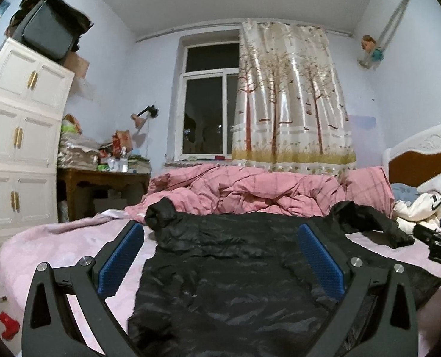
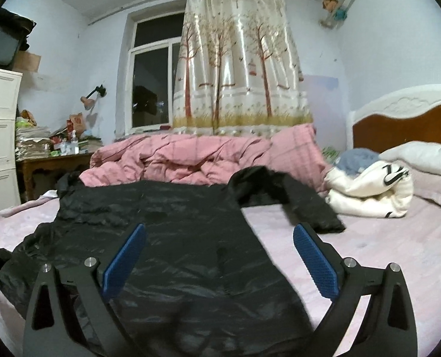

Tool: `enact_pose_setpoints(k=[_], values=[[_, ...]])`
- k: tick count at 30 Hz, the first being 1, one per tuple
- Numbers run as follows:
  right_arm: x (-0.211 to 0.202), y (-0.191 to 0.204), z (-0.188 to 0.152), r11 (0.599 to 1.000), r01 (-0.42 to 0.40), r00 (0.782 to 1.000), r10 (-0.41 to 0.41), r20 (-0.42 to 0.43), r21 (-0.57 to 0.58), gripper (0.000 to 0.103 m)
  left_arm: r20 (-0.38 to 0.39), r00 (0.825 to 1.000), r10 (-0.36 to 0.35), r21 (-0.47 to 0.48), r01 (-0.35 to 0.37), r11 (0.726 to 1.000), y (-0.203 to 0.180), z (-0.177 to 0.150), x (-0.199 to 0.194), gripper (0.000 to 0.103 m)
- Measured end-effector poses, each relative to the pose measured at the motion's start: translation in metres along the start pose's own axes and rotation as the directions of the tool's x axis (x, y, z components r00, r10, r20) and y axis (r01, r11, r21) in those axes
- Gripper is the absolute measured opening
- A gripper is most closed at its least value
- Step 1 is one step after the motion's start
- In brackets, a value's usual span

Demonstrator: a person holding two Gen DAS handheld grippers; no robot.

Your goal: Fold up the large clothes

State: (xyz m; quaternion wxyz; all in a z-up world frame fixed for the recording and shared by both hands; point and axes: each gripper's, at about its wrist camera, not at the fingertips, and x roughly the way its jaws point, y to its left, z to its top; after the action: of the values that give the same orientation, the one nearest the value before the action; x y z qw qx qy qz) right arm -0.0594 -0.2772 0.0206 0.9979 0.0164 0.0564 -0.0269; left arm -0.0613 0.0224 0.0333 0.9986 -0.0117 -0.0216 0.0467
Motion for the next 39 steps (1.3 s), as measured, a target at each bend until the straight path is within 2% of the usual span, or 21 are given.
enact_pose_setpoints(k=[7, 12, 15, 20, 23, 26, 29, 32, 39], values=[[-0.010, -0.021, 0.009, 0.999, 0.015, 1.000, -0.016, 0.022, 0.050, 0.100, -0.025, 0.998, 0.062, 0.010, -0.062, 0.998, 0.018, -0.010, -0.011, 0.103], [-0.010, -0.024, 0.011, 0.996, 0.094, 0.995, -0.094, 0.028, 0.007, 0.100, -0.043, 0.998, 0.052, -0.049, -0.054, 0.997, 0.035, -0.011, -0.012, 0.103], [-0.005, -0.031, 0.010, 0.995, 0.093, 0.996, -0.093, -0.004, 0.021, 0.100, -0.053, 0.997, 0.063, -0.062, -0.066, 0.996, 0.043, -0.009, -0.009, 0.102], [-0.004, -0.047, 0.002, 0.990, 0.136, 0.990, -0.134, -0.048, 0.035, 0.086, -0.110, 0.987, 0.113, -0.050, -0.119, 0.992, 0.052, -0.012, 0.000, 0.097], [-0.007, -0.062, -0.004, 0.986, 0.147, 0.986, -0.141, -0.086, 0.073, 0.079, -0.122, 0.987, 0.105, -0.057, -0.112, 0.992, 0.059, -0.019, -0.001, 0.097], [-0.007, -0.077, -0.012, 0.987, 0.109, 0.988, -0.094, -0.121, 0.119, 0.070, -0.125, 0.988, 0.091, -0.057, -0.099, 0.993, 0.065, -0.021, 0.000, 0.097], [0.000, -0.085, -0.022, 0.988, 0.033, 0.983, -0.005, -0.182, 0.152, 0.063, -0.114, 0.991, 0.072, -0.075, -0.081, 0.994, 0.070, -0.023, -0.003, 0.097], [0.005, -0.086, -0.036, 0.981, -0.008, 0.971, 0.055, -0.234, 0.194, 0.062, -0.116, 0.991, 0.068, -0.074, -0.077, 0.994, 0.072, -0.029, -0.002, 0.097], [0.009, -0.083, -0.072, 0.976, -0.035, 0.934, 0.108, -0.339, 0.215, 0.061, -0.168, 0.985, 0.030, -0.084, -0.044, 0.995, 0.070, -0.041, 0.001, 0.098]])
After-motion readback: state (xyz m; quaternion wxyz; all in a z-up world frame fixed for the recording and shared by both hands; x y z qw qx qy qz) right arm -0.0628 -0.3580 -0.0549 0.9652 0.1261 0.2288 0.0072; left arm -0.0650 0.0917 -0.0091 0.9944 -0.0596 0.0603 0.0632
